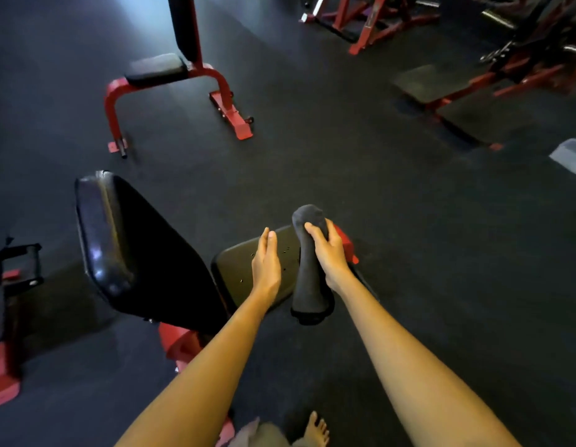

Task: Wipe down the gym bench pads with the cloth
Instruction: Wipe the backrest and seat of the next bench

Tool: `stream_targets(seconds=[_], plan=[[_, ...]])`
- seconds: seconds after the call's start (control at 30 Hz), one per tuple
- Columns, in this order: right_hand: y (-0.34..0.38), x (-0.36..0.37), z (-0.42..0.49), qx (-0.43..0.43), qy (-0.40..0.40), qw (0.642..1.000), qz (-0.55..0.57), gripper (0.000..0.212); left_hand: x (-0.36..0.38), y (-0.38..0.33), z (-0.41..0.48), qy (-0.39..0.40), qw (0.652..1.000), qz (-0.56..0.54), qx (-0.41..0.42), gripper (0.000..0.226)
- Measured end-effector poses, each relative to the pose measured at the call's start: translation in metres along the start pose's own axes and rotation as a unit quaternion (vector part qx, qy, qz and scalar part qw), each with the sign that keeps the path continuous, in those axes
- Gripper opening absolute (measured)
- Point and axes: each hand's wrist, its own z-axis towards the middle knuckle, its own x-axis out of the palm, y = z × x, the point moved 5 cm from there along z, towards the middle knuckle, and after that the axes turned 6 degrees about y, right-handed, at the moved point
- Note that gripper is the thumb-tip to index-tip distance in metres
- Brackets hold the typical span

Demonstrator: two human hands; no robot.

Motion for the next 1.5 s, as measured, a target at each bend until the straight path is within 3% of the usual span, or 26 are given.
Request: stream_targets(seconds=[0.2,0.33,0.5,0.6,0.7,0.8,0.93,1.03,1.23,1.37,1.5], plan=[[-0.023,0.003,0.061,0.027,0.039,0.998,-0.043,0.02,-0.008,0.026,0.049,-0.068,0.997,0.004,-0.023,0.047],[-0.054,0.016,0.111,0.055,0.074,0.991,-0.096,0.036,-0.02,0.061,0.09,-0.125,0.991,-0.004,-0.056,0.045],[-0.097,0.033,0.162,0.092,0.114,0.978,-0.148,0.041,-0.027,0.112,0.138,-0.149,0.983,-0.002,-0.106,0.043],[-0.124,0.039,0.186,0.098,0.126,0.959,-0.235,0.045,-0.028,0.134,0.162,-0.156,0.98,0.038,-0.116,0.04],[-0.143,0.036,0.205,0.035,0.151,0.909,-0.386,0.051,-0.025,0.157,0.182,-0.148,0.979,0.09,-0.109,0.039],[-0.169,0.034,0.218,-0.033,0.164,0.813,-0.558,0.053,-0.024,0.191,0.205,-0.139,0.971,0.163,-0.107,0.04],[-0.232,0.031,0.229,-0.045,0.207,0.718,-0.663,0.059,-0.022,0.236,0.224,-0.129,0.946,0.293,-0.055,0.056],[-0.265,0.032,0.233,-0.069,0.22,0.668,-0.708,0.06,-0.017,0.263,0.231,-0.127,0.925,0.358,-0.028,0.054],[-0.266,0.053,0.261,-0.143,0.213,0.641,-0.723,0.062,-0.006,0.265,0.25,-0.152,0.909,0.386,0.033,0.05],[-0.253,0.079,0.304,-0.128,0.21,0.637,-0.73,0.059,-0.019,0.255,0.275,-0.226,0.9,0.372,0.024,0.049],[-0.236,0.1,0.37,-0.083,0.259,0.635,-0.723,0.058,-0.021,0.254,0.304,-0.219,0.889,0.402,0.012,0.049]])
